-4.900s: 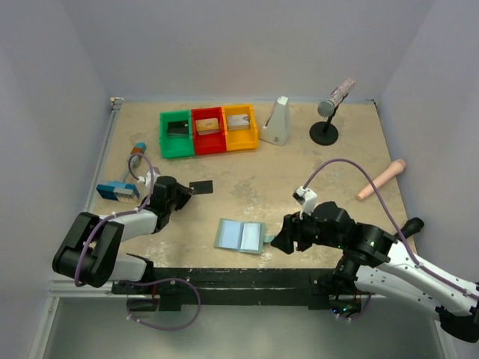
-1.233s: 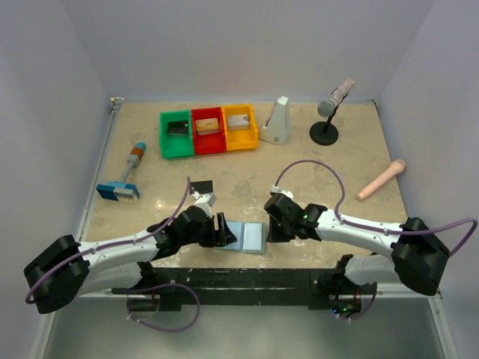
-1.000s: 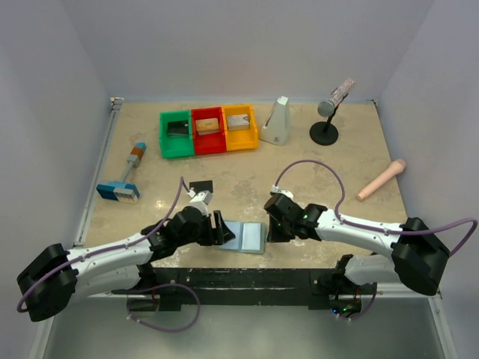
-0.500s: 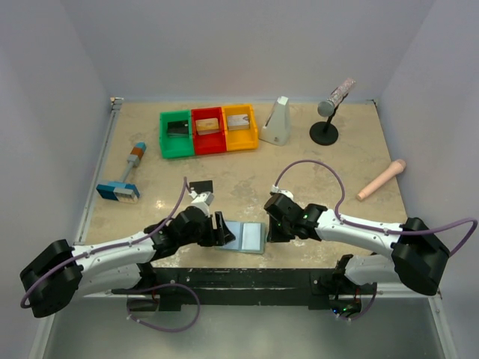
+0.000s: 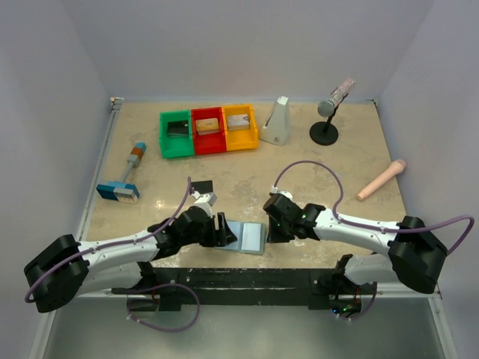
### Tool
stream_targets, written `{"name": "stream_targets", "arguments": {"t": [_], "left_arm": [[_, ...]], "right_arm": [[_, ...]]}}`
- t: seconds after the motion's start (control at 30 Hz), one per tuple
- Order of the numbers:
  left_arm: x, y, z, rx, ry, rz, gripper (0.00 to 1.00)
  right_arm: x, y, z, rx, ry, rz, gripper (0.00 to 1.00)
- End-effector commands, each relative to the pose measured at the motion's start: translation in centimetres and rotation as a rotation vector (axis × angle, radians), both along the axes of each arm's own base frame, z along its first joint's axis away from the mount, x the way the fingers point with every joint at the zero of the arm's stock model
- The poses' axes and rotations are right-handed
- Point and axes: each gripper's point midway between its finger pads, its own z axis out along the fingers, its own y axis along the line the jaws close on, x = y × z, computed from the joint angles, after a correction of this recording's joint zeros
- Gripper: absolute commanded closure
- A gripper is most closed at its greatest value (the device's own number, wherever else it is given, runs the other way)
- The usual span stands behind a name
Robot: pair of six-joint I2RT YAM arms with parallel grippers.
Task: Take the credit cards out of the card holder
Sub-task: Remove the credit card from the card holder.
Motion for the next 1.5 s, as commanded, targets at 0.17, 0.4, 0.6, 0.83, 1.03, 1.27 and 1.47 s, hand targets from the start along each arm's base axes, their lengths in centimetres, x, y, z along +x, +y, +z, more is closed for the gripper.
{"name": "stream_targets", "arguments": {"t": [0.17, 0.4, 0.6, 0.83, 1.03, 1.27, 1.47], "left_arm": [[0.1, -2.1, 1.5, -0.070, -0.023, -0.047, 0.30], [-0.5, -3.6, 2.1, -0.101, -0.014, -0.107, 0.30], [-0.5, -4.7, 3.2, -0.129, -0.034, -0.134, 0.30], [-0.2, -5.0, 4.2, -0.135, -0.056, -0.141, 0.30], [-0.3, -5.5, 4.5, -0.143, -0.060, -0.160, 0.30], [-1.6, -8.4, 6.0, -0.173, -0.071, -0.290, 0.30], [-2.6, -10.3, 8.4, -0.203, -0.101, -0.353, 0.29]], "right_arm": [[0.7, 1.4, 0.5, 0.046, -0.011, 0.009, 1.00], [0.5, 1.6, 0.2, 0.048, 0.000, 0.012, 1.00], [0.5, 1.6, 0.1, 0.047, 0.001, 0.014, 1.00], [0.2, 1.2, -0.1, 0.043, 0.008, 0.014, 1.00], [0.0, 1.0, -0.2, 0.042, 0.012, 0.012, 1.00], [-0.1, 0.9, -0.5, 0.039, 0.015, 0.011, 1.00], [-0.1, 0.9, -0.4, 0.039, 0.017, 0.011, 1.00]]}}
